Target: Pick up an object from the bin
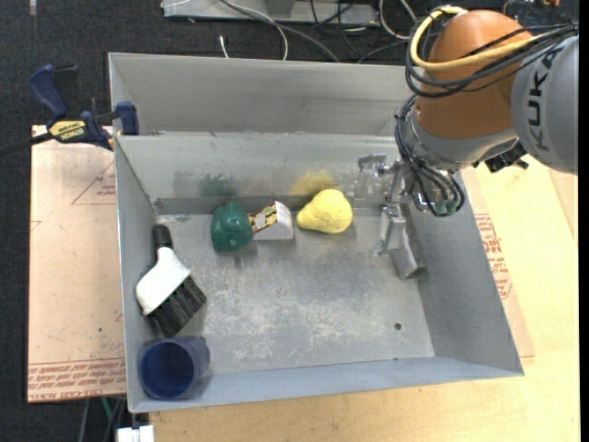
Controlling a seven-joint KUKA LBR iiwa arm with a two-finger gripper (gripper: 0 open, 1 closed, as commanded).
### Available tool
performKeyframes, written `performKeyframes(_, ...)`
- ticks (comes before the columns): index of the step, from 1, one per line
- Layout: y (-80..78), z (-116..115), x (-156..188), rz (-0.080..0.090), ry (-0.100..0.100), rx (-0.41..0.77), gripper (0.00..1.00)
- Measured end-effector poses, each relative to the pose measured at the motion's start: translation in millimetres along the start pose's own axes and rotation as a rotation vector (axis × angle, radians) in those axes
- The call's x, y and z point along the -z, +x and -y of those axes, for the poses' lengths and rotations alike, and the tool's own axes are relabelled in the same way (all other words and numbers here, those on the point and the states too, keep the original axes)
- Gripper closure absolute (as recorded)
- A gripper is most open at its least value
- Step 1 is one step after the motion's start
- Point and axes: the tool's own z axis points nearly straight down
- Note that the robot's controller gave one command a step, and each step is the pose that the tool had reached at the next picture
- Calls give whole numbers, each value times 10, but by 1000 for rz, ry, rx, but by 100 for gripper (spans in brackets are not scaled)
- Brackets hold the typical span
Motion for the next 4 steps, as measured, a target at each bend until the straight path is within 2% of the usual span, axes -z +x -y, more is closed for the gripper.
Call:
performKeyframes(1, -9, -1, 52, 8, 0, 1, 0)
performKeyframes(2, -567, 12, -1379, 37, -1, 45, 0)
performKeyframes(3, -476, 11, -1265, 23, 0, 49, 0)
performKeyframes(4, -556, -19, -1315, 71, -7, -20, 0)
